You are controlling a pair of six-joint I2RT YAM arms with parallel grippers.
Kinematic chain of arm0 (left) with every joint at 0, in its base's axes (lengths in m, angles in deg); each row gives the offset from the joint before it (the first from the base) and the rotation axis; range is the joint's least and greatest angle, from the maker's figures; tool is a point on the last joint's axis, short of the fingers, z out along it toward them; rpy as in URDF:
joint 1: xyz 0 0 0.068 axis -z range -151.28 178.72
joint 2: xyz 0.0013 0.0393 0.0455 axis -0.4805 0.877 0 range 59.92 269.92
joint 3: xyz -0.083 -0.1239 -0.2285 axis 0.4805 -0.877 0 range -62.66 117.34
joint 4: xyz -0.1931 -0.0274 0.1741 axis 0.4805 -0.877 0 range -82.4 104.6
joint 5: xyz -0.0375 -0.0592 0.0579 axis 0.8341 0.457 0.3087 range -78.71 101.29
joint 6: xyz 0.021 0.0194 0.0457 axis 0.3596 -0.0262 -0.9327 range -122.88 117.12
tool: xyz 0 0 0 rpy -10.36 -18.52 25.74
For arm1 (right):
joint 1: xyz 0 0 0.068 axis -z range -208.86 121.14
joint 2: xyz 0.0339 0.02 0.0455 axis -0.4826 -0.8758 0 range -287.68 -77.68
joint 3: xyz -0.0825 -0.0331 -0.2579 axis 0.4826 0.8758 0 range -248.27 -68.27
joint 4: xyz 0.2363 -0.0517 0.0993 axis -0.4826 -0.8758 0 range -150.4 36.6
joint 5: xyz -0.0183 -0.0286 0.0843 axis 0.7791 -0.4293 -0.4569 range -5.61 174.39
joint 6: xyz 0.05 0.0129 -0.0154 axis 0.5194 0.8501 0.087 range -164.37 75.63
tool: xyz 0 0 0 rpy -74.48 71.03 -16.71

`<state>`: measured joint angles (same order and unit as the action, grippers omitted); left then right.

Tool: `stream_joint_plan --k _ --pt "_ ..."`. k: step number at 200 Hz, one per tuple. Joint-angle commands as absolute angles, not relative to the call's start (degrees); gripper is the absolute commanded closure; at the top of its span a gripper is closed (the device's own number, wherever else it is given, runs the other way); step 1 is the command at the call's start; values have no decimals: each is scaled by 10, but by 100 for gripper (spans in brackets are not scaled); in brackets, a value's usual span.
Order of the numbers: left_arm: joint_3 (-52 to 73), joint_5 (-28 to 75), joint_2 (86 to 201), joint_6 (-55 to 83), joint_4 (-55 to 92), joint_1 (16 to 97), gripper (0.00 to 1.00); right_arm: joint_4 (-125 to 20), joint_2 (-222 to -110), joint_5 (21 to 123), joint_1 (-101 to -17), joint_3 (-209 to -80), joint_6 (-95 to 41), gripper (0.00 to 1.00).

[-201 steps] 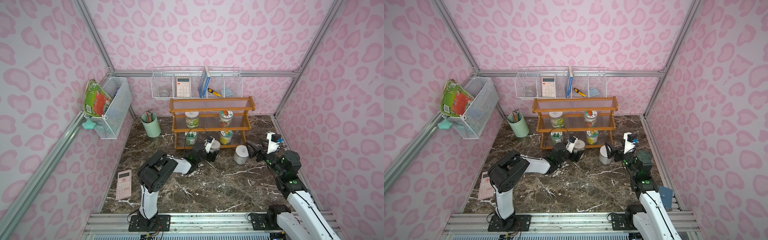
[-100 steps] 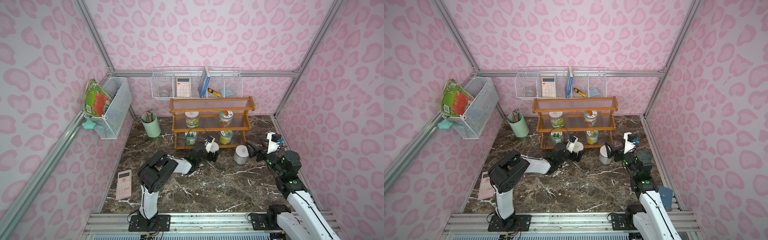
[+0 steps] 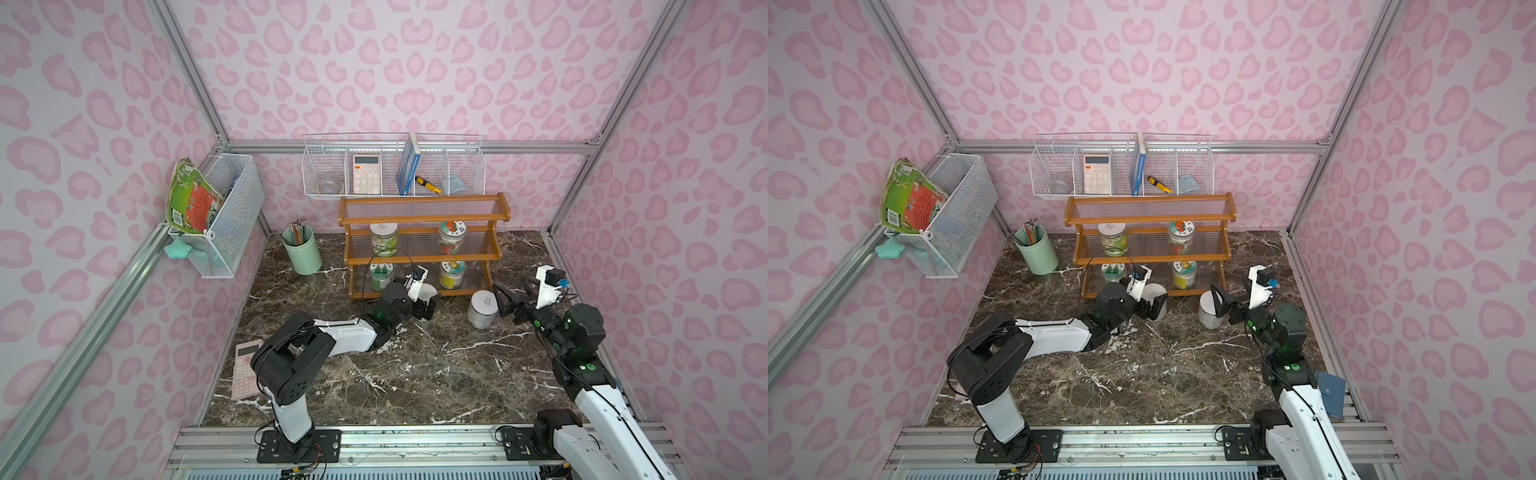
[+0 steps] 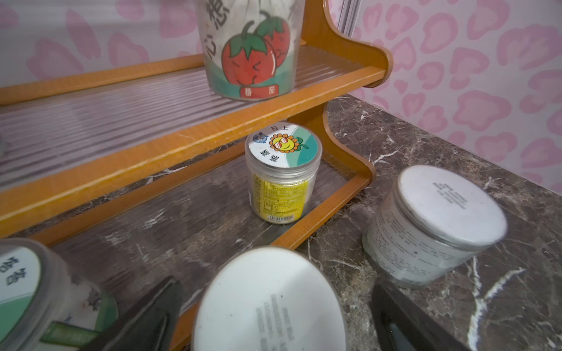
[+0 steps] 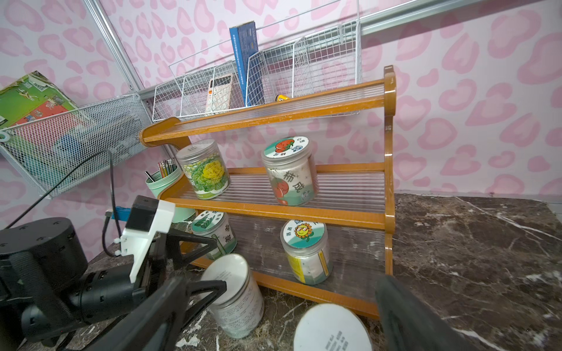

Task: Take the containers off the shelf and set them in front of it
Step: 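Place the container at the center of the board, then pick up a container from the shelf.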

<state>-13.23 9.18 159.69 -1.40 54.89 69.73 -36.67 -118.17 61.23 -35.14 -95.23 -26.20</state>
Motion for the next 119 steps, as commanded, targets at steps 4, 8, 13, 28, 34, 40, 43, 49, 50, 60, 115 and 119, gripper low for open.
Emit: stream_joint_plan --k 4,8,13,28,34,40,43,49,50,60,115,119 --pt "-135 74 1554 -36 512 706 1 -351 -1179 605 -352 -950 -252 1" --pt "-135 71 1546 -38 505 707 0 -351 -1178 604 -351 -950 -252 1" --pt "-135 68 1536 -39 497 708 0 -351 -1178 603 -352 -950 -251 1" --pt "-126 50 1505 -36 448 708 1 -349 -1178 602 -351 -950 -251 1" --pt "-114 34 1494 -26 414 708 1 -349 -1179 601 -351 -949 -251 1" --pt "-104 14 1487 -9 383 708 1 -349 -1179 600 -351 -948 -250 1" --pt "-101 9 1486 -10 378 708 1 -348 -1179 599 -351 -948 -250 1" --pt "-100 2 1481 -18 374 707 0 -347 -1180 598 -351 -948 -249 1" --pt "-100 2 1479 -19 373 707 0 -347 -1180 598 -352 -948 -249 1" --pt "-105 -11 1470 -19 375 707 0 -342 -1178 596 -352 -945 -248 1" --pt "-107 -25 1421 24 330 673 1 -348 -1174 593 -351 -949 -252 1" --pt "-107 -21 1416 30 327 667 0 -348 -1174 593 -350 -949 -252 1"
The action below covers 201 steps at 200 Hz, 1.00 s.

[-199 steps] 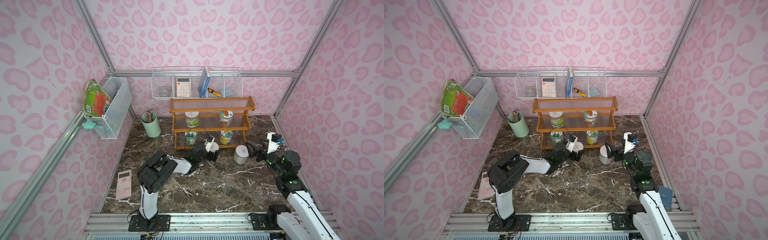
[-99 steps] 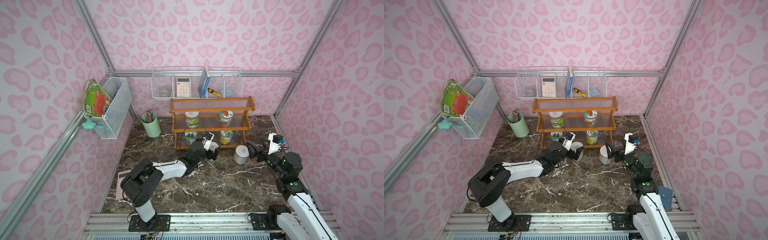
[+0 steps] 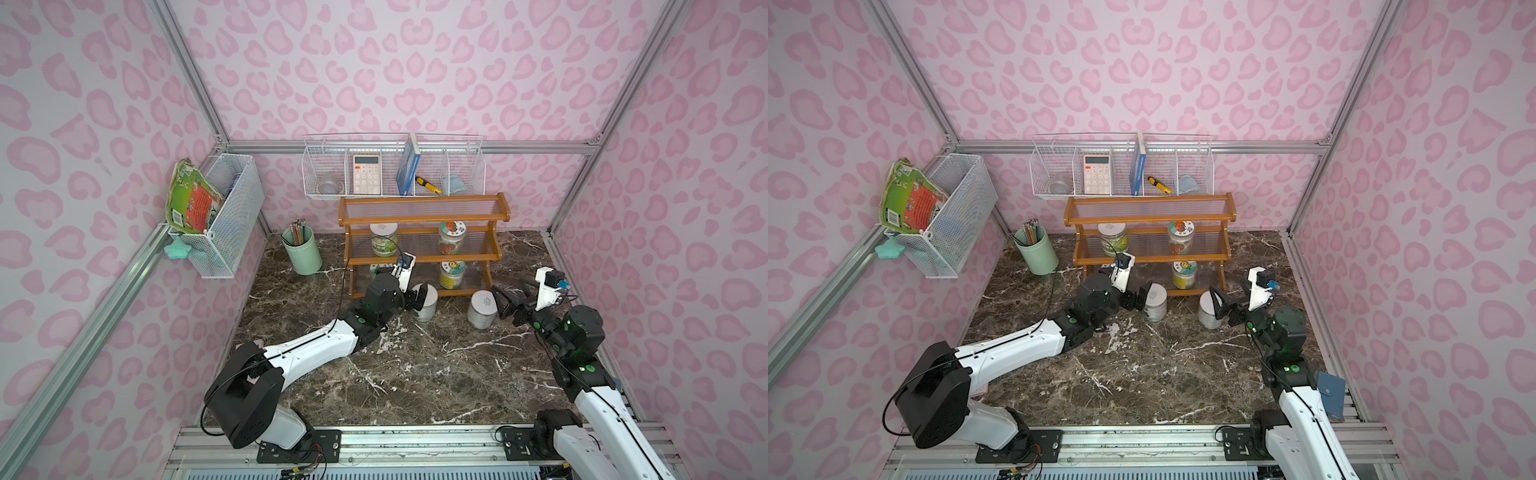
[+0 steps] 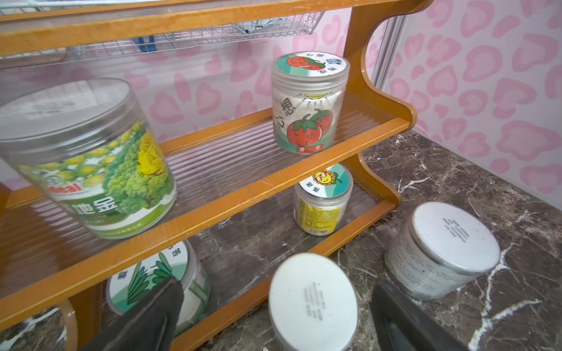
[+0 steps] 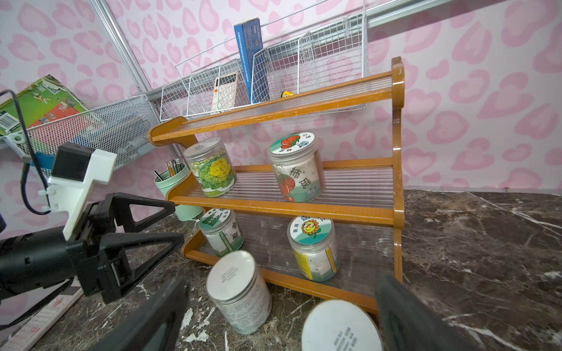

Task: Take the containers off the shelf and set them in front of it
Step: 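Pick up a container from the shelf.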

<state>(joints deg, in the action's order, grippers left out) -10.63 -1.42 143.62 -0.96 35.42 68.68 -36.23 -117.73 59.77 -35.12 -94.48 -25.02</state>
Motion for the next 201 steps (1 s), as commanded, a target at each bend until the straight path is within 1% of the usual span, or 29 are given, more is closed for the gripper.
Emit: stream_joint_plan --k 1,23,67,98,121,152,201 --pt "-108 -20 1415 31 327 665 1 -347 -1174 593 -350 -949 -252 1" --pt "-110 4 1391 47 312 635 1 -343 -1172 591 -348 -947 -251 1" --pt "-107 74 1371 15 293 586 0 -337 -1171 589 -347 -944 -248 1" --pt "-94 117 1388 11 296 540 0 -332 -1172 587 -346 -943 -244 1" --pt "-68 144 1415 -2 292 527 0 -332 -1172 588 -345 -943 -244 1" --pt "-25 157 1458 -19 286 523 1 -332 -1173 589 -343 -943 -246 1" --pt "-8 120 1494 -9 320 519 1 -333 -1172 590 -340 -942 -247 1"
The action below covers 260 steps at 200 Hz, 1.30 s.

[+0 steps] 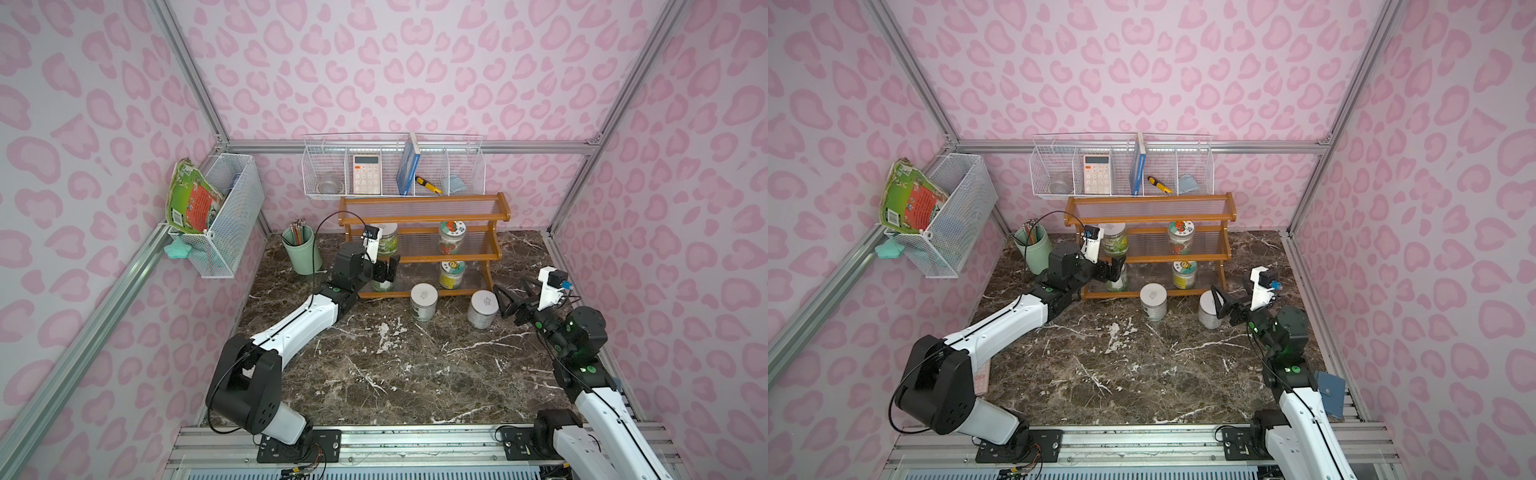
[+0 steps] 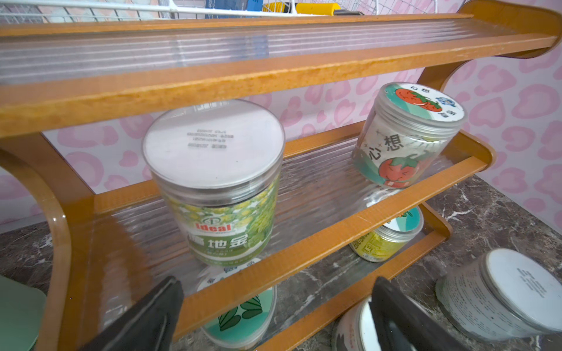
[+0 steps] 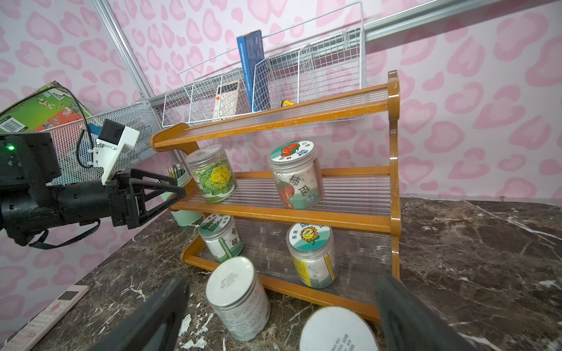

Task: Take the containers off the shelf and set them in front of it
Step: 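Pick up a container from the shelf.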

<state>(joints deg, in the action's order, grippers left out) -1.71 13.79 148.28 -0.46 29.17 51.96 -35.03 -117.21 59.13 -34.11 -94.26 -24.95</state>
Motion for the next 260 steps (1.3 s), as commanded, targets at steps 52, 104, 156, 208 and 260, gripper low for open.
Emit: stream_joint_plan --k 52,104,156,208,260 --pt "13 99 1526 -17 348 518 0 -323 -1180 589 -338 -939 -243 1" --pt "38 87 1558 -22 376 518 1 -320 -1183 589 -337 -939 -242 1" --pt "50 77 1587 -28 419 518 1 -322 -1185 591 -337 -941 -242 1" --pt "59 56 1610 -30 448 518 1 -322 -1190 591 -337 -942 -243 1" --pt "85 35 1632 -30 459 519 1 -319 -1195 590 -337 -942 -241 1"
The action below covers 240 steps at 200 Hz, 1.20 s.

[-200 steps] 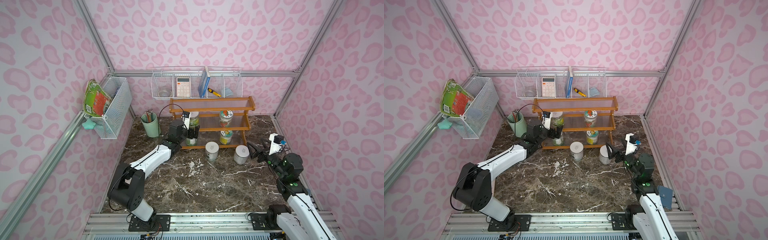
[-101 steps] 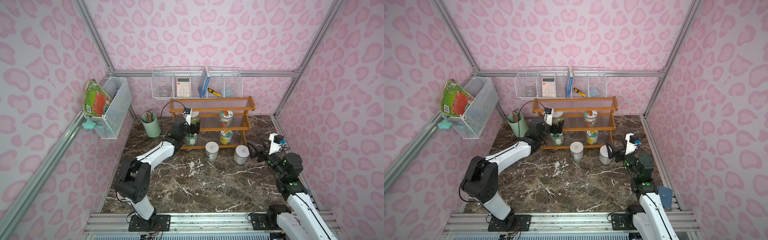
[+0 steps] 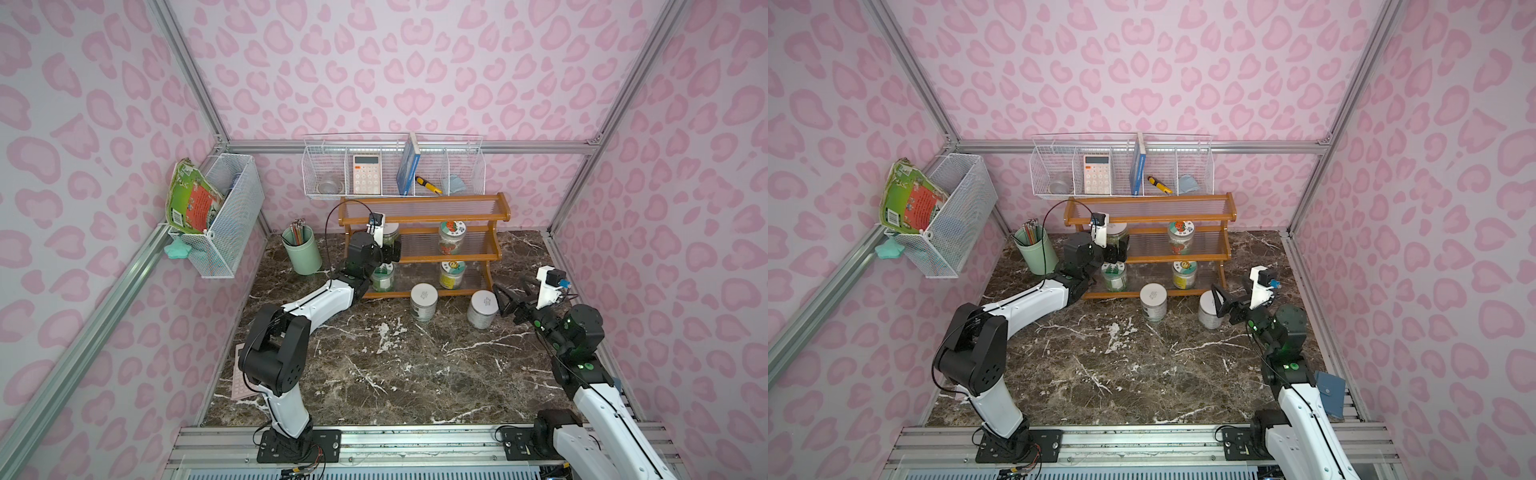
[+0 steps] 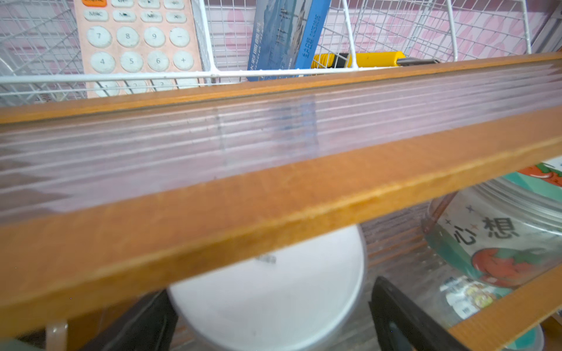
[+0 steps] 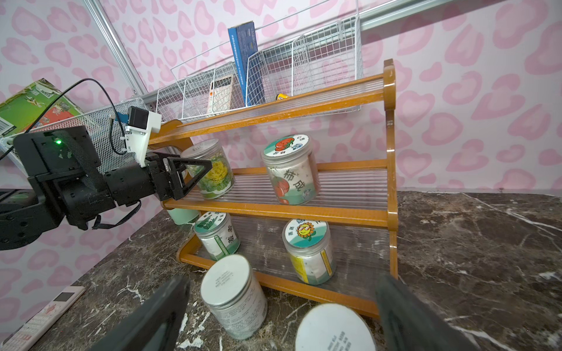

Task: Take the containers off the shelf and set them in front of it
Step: 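Pick up a container from the shelf.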

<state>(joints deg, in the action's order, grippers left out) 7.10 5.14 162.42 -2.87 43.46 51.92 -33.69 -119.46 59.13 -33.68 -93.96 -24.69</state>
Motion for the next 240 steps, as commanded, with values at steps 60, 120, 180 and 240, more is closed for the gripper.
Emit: stream_joint_plan --k 60,120,180,240 --pt "112 17 1656 -32 451 521 3 -320 -1197 590 -337 -945 -242 1" --pt "105 13 1648 -33 448 526 14 -326 -1200 590 -337 -955 -246 1" --pt "99 16 1608 -56 422 539 15 -325 -1193 588 -337 -950 -240 1" --pt "53 5 1563 -40 415 550 15 -332 -1177 586 -337 -946 -237 1"
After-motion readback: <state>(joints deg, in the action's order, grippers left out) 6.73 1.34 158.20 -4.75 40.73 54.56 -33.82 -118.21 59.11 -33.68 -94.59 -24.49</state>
